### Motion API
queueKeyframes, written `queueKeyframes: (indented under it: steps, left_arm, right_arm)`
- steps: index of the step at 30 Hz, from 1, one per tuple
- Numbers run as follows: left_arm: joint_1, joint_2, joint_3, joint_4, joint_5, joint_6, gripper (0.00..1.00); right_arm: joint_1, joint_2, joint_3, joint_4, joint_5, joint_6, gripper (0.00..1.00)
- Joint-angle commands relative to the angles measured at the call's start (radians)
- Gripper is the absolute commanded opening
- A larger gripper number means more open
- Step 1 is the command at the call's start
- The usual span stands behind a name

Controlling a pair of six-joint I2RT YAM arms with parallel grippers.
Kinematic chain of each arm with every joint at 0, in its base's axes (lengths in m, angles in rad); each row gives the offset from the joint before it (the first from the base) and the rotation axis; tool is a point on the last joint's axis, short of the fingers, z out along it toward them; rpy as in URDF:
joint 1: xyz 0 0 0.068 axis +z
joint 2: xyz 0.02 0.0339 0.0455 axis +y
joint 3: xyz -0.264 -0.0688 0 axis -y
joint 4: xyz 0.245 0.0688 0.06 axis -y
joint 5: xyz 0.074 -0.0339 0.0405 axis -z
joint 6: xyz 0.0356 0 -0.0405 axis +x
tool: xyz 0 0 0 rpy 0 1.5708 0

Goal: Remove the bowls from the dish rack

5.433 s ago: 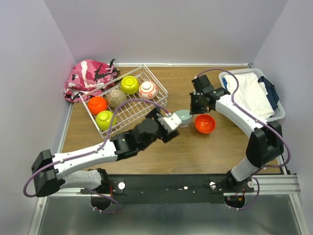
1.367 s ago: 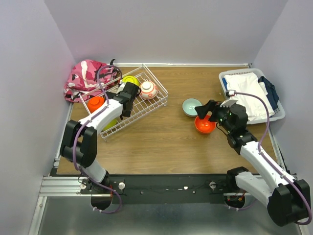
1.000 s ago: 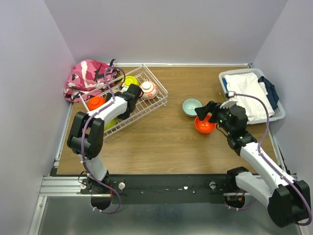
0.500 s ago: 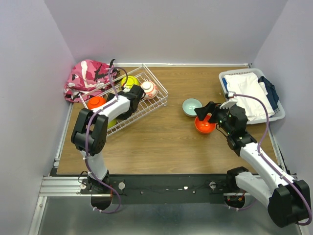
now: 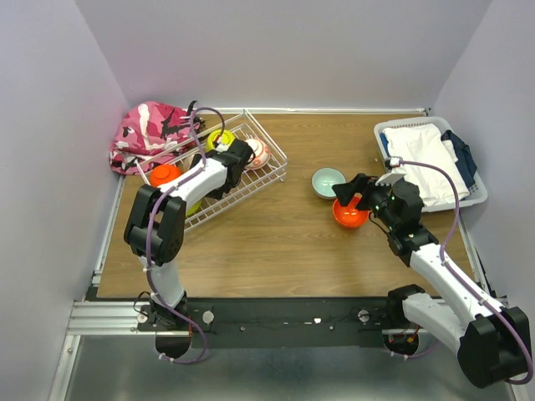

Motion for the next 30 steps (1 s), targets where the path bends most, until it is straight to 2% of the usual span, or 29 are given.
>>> queueKeyframes:
  steps: [1, 17, 20, 30]
  left_arm:
    - [-0.030, -0.022, 0.066, -0.034, 0.000, -0.017, 0.72]
    - [-0.038, -0.146, 0.081, -0.006, 0.036, -0.003, 0.61]
    - [-0.038, -0.204, 0.078, 0.023, 0.070, 0.003, 0.60]
    - [-0.020, -0.385, 0.009, 0.159, 0.208, -0.017, 0.59]
  right_arm:
    - [0.004, -0.008, -0.010, 0.017, 0.013, 0.006, 1.00]
    - [0.005, 0.003, 0.002, 0.006, -0.001, 0.002, 1.00]
    - [0.004, 0.015, 0.010, 0.012, -0.039, -0.007, 1.00]
    - [0.005, 0.109, 0.069, 0.029, -0.305, -0.026, 1.00]
